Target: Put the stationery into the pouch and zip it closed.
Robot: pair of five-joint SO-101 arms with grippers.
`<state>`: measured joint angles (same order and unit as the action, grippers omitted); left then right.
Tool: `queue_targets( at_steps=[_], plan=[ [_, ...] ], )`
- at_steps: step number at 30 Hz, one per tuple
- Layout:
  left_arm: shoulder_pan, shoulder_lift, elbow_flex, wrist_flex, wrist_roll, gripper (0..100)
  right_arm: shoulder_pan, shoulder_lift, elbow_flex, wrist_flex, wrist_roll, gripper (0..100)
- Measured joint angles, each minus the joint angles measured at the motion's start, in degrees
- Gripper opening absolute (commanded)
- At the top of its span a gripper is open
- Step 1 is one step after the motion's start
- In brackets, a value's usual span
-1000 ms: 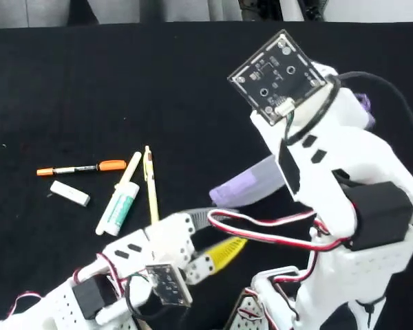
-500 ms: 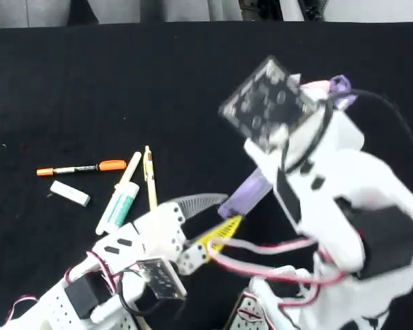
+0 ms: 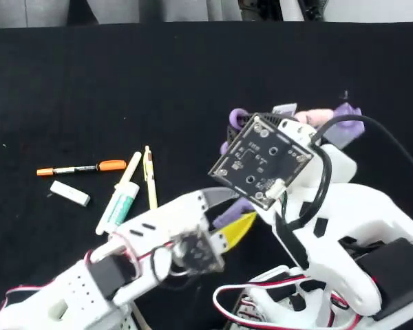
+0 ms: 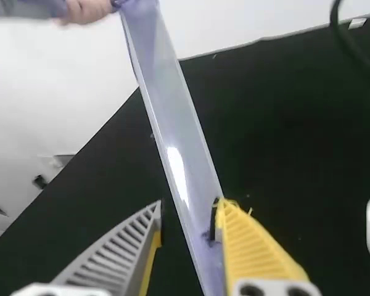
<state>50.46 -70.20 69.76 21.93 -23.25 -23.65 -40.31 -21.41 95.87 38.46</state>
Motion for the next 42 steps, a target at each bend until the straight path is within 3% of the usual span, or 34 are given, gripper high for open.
queue_targets(
  at_steps=[6,10,16,21,28,39,42],
  plan=[
    [1.23,19.34,-13.19,0.53,1.32,16,-0.26,0.00,0.00,0.00,0.00,1.1],
    [5.54,23.74,-19.78,8.62,1.76,19,-0.26,-0.70,0.00,0.26,0.09,1.1],
    [9.67,24.44,-25.85,15.82,3.60,19,-0.26,-0.70,-0.09,0.26,0.09,1.1],
    [10.02,24.44,-26.02,16.00,4.31,19,-0.88,-0.70,-0.09,0.09,0.09,1.1],
    [10.11,24.35,-26.55,16.79,8.18,19,-7.82,0.44,0.00,-3.96,-1.67,1.1],
    [9.85,17.85,-26.46,19.16,9.23,19,-9.05,9.14,-0.26,-7.03,-3.43,1.1],
    [9.67,17.41,-22.77,15.74,12.31,19,-9.05,10.20,-2.55,-7.03,-3.43,1.1]
  ],
)
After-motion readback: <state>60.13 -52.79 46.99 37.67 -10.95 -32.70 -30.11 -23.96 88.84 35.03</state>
